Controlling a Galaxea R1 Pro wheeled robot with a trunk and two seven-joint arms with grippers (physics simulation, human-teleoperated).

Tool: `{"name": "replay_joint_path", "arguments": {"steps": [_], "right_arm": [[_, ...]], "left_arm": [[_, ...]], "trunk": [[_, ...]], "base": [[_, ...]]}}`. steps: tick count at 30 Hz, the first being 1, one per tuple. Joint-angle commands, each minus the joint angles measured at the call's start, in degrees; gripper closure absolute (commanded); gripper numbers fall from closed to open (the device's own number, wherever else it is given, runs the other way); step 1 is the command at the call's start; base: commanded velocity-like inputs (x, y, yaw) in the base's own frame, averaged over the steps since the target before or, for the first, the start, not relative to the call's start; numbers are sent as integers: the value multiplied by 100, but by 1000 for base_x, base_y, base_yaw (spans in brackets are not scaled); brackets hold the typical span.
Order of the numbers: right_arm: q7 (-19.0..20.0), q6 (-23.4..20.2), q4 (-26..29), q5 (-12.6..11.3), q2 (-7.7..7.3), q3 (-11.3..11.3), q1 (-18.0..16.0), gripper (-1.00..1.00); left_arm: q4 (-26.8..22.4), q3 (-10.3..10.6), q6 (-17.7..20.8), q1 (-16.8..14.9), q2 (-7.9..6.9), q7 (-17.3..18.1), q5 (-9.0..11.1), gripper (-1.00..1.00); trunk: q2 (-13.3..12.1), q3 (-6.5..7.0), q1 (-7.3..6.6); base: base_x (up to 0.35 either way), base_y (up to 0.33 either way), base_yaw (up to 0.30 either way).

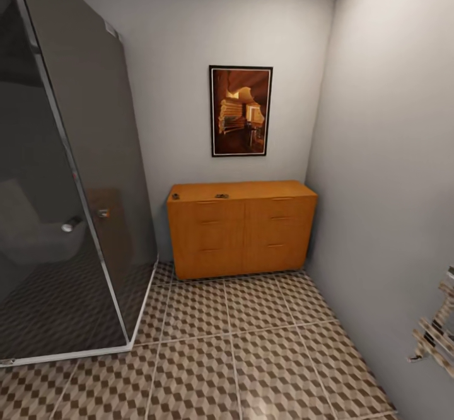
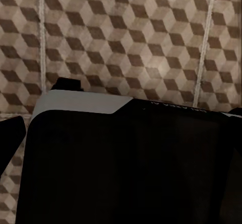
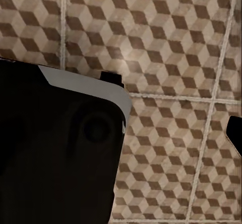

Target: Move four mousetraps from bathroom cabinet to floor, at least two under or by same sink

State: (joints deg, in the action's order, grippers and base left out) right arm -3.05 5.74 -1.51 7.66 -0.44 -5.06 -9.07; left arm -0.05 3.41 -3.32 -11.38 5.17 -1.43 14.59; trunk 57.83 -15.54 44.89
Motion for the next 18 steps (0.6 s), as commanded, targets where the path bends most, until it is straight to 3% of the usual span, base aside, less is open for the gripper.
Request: {"name": "replay_joint_path", "arguments": {"steps": [1,18], "right_arm": [[-29,24,-16,34,1,-42,-8,-100],[-29,24,-16,33,2,-33,-8,-100]], "left_arm": [[5,37,-19,-4,2,-15,43,-100],[5,37,-36,-4,2,-15,44,-100]], "trunk": [[4,-7,4],[4,-7,4]], "base": [[320,0,0],[320,0,0]]}}
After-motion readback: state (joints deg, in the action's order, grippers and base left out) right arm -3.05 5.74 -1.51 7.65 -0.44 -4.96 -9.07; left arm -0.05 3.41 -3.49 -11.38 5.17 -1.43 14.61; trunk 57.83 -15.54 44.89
